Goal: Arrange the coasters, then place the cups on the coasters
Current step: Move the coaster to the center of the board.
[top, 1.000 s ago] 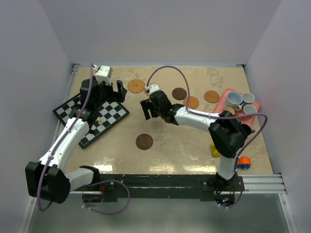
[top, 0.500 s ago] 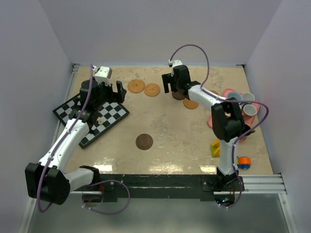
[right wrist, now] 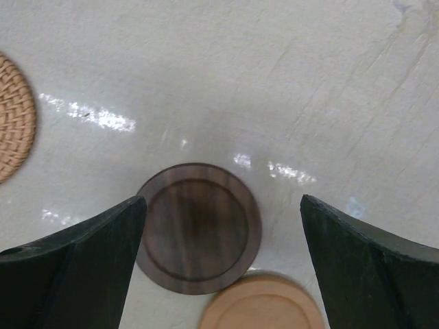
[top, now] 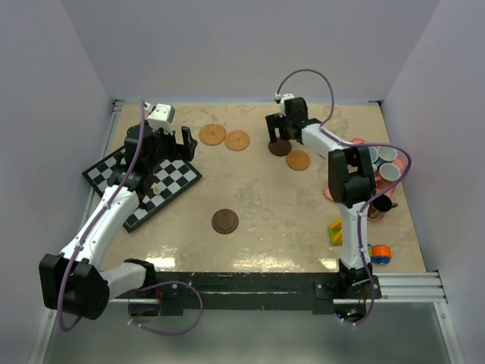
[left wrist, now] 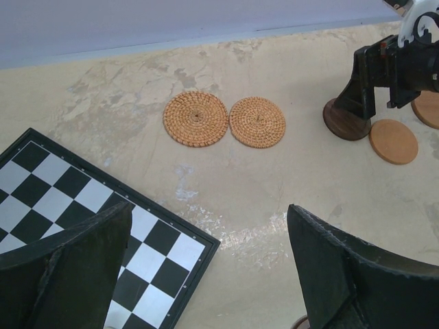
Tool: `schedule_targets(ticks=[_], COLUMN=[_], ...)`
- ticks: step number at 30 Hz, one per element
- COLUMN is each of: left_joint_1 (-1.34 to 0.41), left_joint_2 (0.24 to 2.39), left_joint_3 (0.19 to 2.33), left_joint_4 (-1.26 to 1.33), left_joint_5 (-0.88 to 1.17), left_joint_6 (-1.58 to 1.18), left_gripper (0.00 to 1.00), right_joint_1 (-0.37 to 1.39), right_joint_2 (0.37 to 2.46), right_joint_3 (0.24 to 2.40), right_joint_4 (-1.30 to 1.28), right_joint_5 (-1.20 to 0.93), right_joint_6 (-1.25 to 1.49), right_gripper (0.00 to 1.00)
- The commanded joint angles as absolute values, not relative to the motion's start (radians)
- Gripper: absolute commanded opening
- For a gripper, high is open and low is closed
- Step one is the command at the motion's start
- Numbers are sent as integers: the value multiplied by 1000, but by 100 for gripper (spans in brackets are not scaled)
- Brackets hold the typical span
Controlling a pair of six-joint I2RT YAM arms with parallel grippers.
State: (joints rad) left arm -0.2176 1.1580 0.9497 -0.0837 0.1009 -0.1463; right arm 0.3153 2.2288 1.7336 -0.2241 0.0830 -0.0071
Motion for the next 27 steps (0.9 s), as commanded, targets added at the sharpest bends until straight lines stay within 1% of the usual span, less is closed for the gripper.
schedule_targets(ticks=[1, 6, 14, 17, 21, 25, 27], left_joint_1=[-222, -222, -222, -222, -222, -222, -222], left_joint_2=[1166, 1170, 1172, 1172, 1170, 1170, 1170], left_joint_3=[954, 953, 956, 956, 954, 954, 954], left_joint_4=[-46, -46, -48, -48, -49, -51, -51], left_joint_5=[118, 118, 120, 120, 120, 121, 121], left_joint_6=[-158, -158, -158, -158, -158, -160, -160], left_gripper=[99, 99, 100, 100, 100, 100, 100], right_joint_1=[278, 273, 273, 273, 276, 284, 296], right_joint_2=[2275, 2306, 2319, 2306, 2264, 2223, 2209], right_joint_3=[1839, 1845, 1824, 1787, 1685, 1602, 1566], right_joint_4=[-265, -279, -282, -281, -224, -183, -172], right_joint_5=[-23, -112, -159, -179, -193, -212, -218], right_joint_6=[-44, -45, -29, -26, -6, 23, 21], right_gripper=[99, 99, 99, 98, 98, 93, 88])
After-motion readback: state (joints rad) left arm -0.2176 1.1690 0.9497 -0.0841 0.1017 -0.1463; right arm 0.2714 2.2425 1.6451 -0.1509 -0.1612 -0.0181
